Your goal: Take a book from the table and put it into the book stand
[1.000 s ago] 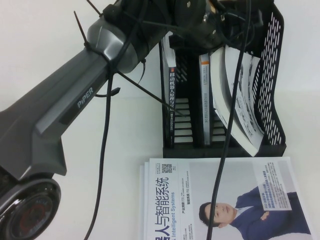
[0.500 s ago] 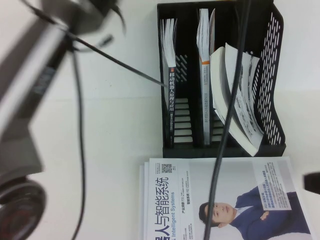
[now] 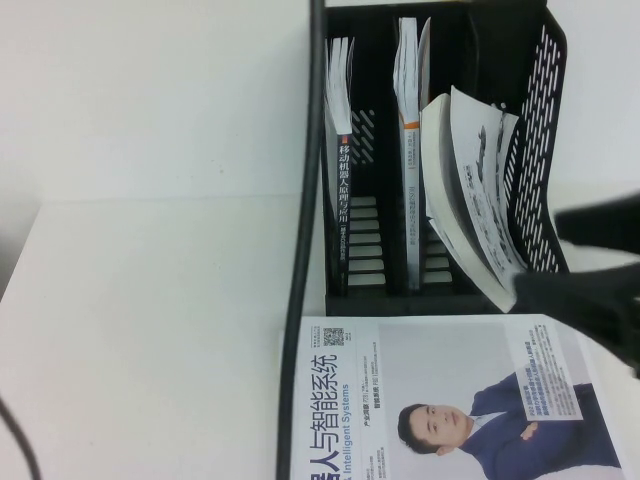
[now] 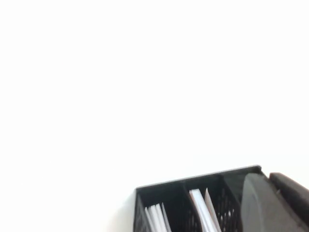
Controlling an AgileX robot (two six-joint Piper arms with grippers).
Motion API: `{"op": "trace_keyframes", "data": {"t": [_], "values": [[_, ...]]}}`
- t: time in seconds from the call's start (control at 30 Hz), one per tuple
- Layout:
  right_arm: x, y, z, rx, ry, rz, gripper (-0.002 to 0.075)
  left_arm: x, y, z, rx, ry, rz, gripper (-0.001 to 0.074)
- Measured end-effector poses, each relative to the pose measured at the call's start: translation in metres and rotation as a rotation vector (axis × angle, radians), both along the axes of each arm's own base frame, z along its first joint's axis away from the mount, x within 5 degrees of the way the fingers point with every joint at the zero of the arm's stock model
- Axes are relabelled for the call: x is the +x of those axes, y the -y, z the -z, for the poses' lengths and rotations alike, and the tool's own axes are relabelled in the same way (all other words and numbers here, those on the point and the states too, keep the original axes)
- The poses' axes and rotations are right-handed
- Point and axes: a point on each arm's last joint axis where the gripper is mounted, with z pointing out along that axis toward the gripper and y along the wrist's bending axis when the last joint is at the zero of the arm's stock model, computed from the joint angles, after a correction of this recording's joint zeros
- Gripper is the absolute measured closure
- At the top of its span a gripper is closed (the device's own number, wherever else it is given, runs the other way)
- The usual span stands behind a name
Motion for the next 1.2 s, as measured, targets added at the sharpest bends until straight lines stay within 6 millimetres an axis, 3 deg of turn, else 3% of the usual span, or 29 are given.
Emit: {"op": "trace_keyframes", "data": {"t": [0.13, 0.33, 0.57, 0.73, 0.93, 1.2], "values": [[0.019, -0.02, 0.007, -0.104, 0.032, 0.011, 0.0136, -0.012, -0.009, -0.004, 0.014, -0.017, -0.002, 0.0734], [0.045, -0.058, 0.042, -0.263, -0.013, 0.031, 0.0123, -0.016, -0.009, -0.003, 0.016, -0.046, 0.029, 0.0734], [0.061, -0.061, 0.052, -0.339, -0.038, 0.137, 0.012, -0.016, -0.009, -0.002, 0.041, -0.047, 0.037, 0.0734], [0.061, -0.058, 0.049, -0.347, -0.054, 0.173, 0.012, -0.01, -0.004, 0.006, 0.084, -0.073, 0.043, 0.0734], [0.046, -0.061, 0.035, -0.322, -0.045, 0.145, 0.0121, 0.003, 0.006, 0.023, 0.155, -0.125, 0.05, 0.0734], [0.027, -0.058, 0.017, -0.294, -0.012, 0.129, 0.0121, 0.007, 0.01, 0.023, 0.149, -0.095, 0.057, 0.0734]]}}
